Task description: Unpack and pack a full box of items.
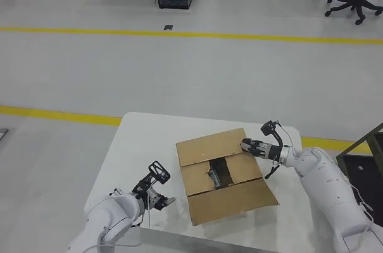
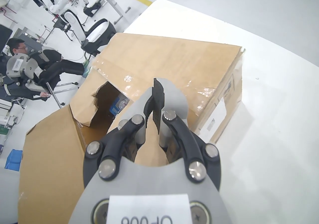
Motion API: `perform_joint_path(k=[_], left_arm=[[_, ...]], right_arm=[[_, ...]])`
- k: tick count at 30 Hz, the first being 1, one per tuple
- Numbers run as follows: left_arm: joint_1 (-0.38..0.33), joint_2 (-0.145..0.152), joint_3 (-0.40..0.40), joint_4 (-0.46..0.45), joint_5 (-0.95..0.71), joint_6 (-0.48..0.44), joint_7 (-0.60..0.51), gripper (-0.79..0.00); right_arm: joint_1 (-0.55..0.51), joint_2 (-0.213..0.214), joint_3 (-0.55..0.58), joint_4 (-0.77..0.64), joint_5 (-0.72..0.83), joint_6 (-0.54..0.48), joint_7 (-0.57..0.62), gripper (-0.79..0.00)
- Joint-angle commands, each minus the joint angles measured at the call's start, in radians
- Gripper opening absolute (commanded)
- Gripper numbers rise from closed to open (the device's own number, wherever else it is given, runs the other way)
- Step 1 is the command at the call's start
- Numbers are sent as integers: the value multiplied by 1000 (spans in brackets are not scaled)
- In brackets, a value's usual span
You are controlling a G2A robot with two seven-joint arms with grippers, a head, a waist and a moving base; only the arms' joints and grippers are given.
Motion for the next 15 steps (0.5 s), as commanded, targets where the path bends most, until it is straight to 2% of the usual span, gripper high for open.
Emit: perform_joint_path(k=[1, 3, 6, 9, 12, 15], left_arm=[[-3, 4, 31, 12, 83, -70, 23, 0], [-4, 8, 62, 18, 184, -111, 65, 0], [3, 12, 87, 28, 240, -142, 151, 0], [7, 19, 122, 14, 305, -224, 287, 0], [14, 26, 134, 30, 361, -257, 399, 0], [13, 30, 139, 44, 388, -265, 462, 0]], right_arm=[[-1, -1, -2, -4, 2, 3, 0, -785], [-3, -1, -3, -6, 6, 8, -2, -785], [-6, -2, -3, -7, 13, 13, -7, -785], [-10, -1, -2, -10, 18, 20, -10, -785], [-15, -2, -4, -15, 21, 23, -7, -785], [-19, -2, -7, -20, 25, 24, -4, -785]])
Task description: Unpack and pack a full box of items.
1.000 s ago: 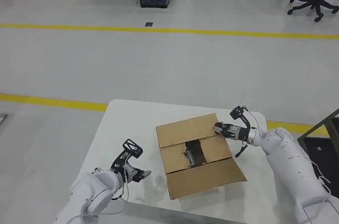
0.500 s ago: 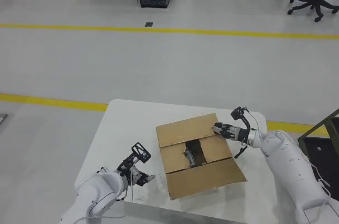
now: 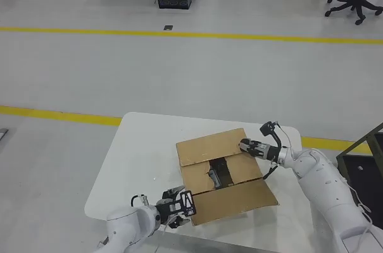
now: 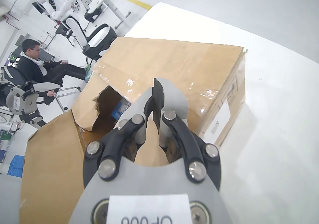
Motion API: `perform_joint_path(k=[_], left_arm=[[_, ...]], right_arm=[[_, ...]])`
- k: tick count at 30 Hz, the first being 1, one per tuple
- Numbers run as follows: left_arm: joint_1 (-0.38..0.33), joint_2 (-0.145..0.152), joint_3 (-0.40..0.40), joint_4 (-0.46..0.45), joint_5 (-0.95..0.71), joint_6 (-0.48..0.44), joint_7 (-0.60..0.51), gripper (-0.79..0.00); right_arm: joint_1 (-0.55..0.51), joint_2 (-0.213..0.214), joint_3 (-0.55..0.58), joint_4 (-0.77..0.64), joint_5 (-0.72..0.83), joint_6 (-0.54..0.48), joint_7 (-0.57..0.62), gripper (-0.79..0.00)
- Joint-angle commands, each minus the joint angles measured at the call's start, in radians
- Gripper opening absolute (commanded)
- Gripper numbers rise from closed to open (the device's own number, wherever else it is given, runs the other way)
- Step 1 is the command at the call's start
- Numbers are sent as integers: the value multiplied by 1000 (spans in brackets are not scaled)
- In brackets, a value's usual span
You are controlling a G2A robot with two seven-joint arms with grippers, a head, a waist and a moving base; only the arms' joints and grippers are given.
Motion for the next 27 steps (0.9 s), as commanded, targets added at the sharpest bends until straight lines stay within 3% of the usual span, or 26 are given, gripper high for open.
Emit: perform_joint_path(k=[1, 9, 10, 11, 12, 13, 14, 27], left_arm=[[-4, 2, 5, 8, 11, -13, 32, 0], [-37, 5, 32, 45, 25, -40, 104, 0], [-41, 5, 36, 49, 22, -37, 111, -77], [-43, 4, 39, 54, 15, -29, 117, -286], [-44, 3, 40, 59, 1, -17, 123, -425], [-45, 1, 41, 64, -17, -5, 128, -754], [-47, 0, 42, 68, -38, -4, 136, -785], [-66, -2, 5, 77, -283, 19, 126, -785]], right_arm=[[-2, 0, -1, -2, 3, 0, 2, -785], [-4, -2, -7, -3, 15, 2, 11, -785], [-4, -2, -8, -2, 14, 2, 13, -785], [-3, -2, -8, -1, 15, 1, 15, -785], [-3, -2, -8, -1, 16, 0, 16, -785], [-3, -1, -8, 0, 17, -1, 17, -785], [-3, -1, -8, 1, 19, -1, 19, -785], [-23, 12, 1, -31, 3, 5, 41, -785]])
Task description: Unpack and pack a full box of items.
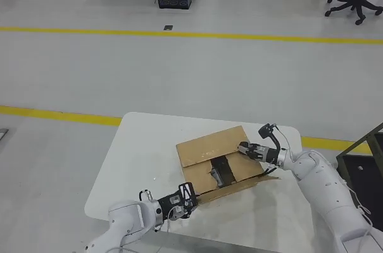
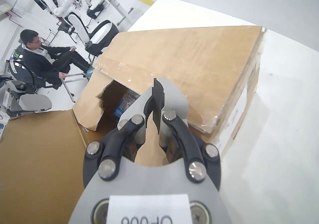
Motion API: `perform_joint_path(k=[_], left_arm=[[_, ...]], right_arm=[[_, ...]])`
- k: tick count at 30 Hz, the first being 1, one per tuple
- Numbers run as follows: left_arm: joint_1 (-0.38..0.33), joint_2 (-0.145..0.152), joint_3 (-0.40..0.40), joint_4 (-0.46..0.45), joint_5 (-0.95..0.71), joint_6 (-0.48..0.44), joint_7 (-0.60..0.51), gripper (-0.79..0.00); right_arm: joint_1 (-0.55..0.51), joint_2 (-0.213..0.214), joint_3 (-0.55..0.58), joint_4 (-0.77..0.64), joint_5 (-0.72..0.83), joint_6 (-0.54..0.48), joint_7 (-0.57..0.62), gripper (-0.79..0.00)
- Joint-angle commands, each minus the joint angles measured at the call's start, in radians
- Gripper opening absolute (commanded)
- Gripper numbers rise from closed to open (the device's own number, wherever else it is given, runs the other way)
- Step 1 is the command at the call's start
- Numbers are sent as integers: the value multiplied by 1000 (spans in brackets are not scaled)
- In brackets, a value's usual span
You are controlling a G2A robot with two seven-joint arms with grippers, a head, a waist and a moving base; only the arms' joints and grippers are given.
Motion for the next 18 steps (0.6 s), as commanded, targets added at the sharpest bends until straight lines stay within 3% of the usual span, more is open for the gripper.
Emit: perform_joint_path(k=[1, 10, 15, 18], left_arm=[[-1, 0, -6, -1, -39, 10, -10, -785], [11, 4, -45, -24, -227, 35, -60, -785], [25, 11, -80, -35, -342, 23, -114, -785], [24, 16, -89, -33, -330, 29, -151, -785]], right_arm=[[-5, 5, 1, -9, -8, 4, 22, -785], [-78, 68, 106, -147, -30, -11, 58, -785], [-178, 115, 216, -306, -7, 12, 65, -785], [-247, 137, 279, -392, 13, 56, 68, -785]])
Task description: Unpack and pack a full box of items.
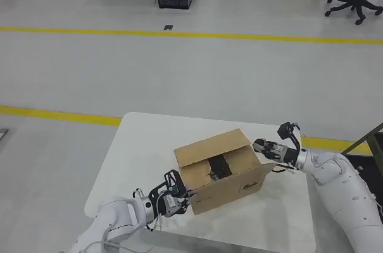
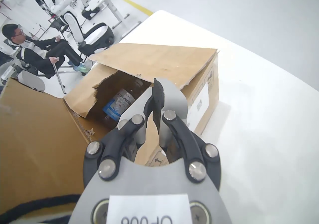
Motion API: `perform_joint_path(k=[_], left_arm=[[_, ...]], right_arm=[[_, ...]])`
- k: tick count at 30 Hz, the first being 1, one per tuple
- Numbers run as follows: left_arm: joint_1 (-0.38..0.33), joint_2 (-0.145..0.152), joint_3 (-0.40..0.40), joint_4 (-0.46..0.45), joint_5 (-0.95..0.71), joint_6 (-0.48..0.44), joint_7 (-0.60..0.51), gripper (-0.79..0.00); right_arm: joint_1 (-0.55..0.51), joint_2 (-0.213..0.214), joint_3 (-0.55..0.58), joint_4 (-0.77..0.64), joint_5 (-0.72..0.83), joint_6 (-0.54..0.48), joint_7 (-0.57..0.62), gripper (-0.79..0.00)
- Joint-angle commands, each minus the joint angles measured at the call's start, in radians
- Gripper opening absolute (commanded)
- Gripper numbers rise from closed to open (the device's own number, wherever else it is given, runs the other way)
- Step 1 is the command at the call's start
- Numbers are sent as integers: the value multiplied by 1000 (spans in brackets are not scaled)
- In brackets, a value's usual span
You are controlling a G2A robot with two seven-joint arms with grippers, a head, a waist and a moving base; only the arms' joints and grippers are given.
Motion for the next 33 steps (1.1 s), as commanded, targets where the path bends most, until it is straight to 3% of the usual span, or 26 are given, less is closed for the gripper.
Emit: perform_joint_path(k=[1, 4, 6, 7, 20, 23, 28, 33], left_arm=[[-1, 1, 1, 3, 11, 11, -11, -785], [-6, 1, 8, 7, 12, 48, -20, -785], [-16, 0, 16, -3, 68, 104, -42, -185], [-16, -2, 25, 1, 83, 139, -46, 0], [-97, -26, 113, 18, 246, 415, -61, 0], [-122, -36, 136, 33, 282, 508, -100, 0], [-171, -51, 185, 67, 344, 579, -129, 0], [-240, -74, 248, 120, 398, 649, -245, 0]], right_arm=[[-41, 11, 36, -45, 5, 35, -3, -785], [-96, 18, 66, -71, 27, 93, -19, -785], [-119, 21, 73, -82, 26, 117, -21, -785], [-130, 22, 74, -86, 31, 124, -22, -785], [-175, 20, 69, -76, 27, 200, -76, -785], [-173, 17, 59, -64, 33, 199, -78, -785], [-169, 13, 46, -48, 46, 197, -77, -785], [-164, 11, 38, -39, 51, 197, -81, -785]])
